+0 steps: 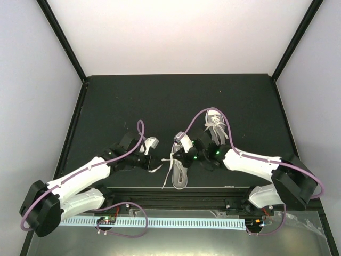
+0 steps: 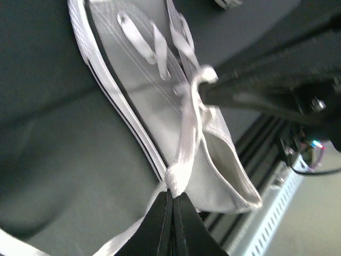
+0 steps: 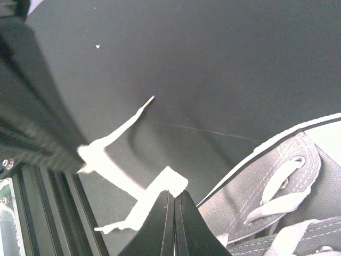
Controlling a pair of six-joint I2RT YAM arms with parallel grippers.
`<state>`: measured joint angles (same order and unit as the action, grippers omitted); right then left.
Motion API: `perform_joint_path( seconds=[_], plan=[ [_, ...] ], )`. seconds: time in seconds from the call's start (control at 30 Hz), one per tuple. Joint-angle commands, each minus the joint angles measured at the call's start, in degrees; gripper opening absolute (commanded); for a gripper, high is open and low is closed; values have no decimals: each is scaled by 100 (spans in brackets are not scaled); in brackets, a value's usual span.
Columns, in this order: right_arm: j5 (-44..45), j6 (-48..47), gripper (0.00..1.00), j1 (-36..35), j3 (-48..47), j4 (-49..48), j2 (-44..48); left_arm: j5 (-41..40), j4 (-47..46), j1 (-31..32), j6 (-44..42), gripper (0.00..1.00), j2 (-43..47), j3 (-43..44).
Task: Tie the shoes
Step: Wrap the shoelace around the shoelace.
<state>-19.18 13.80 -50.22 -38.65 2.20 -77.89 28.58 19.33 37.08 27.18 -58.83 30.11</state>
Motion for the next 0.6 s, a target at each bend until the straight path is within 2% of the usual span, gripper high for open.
perform_joint_path(
  seconds=[0.0, 0.13, 0.27, 0.47, 0.57],
  plan=[
    [110, 140, 2, 8, -164, -39, -119, 955, 616, 121, 664, 2, 190, -117],
    [117, 175, 2, 11, -187, -35, -150, 1429, -54, 540, 1387, 2, 286, -145],
    [118, 207, 2, 4, -186, -49, -167, 1405, -902, 1072, 2028, 4, 161, 32],
    [121, 233, 2, 10, -208, -101, -189, 1531, -2163, 1939, 2573, 22, -521, 272],
    [99, 239, 2, 11, -245, -105, -241, 1511, -2104, 1970, 2385, 36, -608, 346]
  ],
)
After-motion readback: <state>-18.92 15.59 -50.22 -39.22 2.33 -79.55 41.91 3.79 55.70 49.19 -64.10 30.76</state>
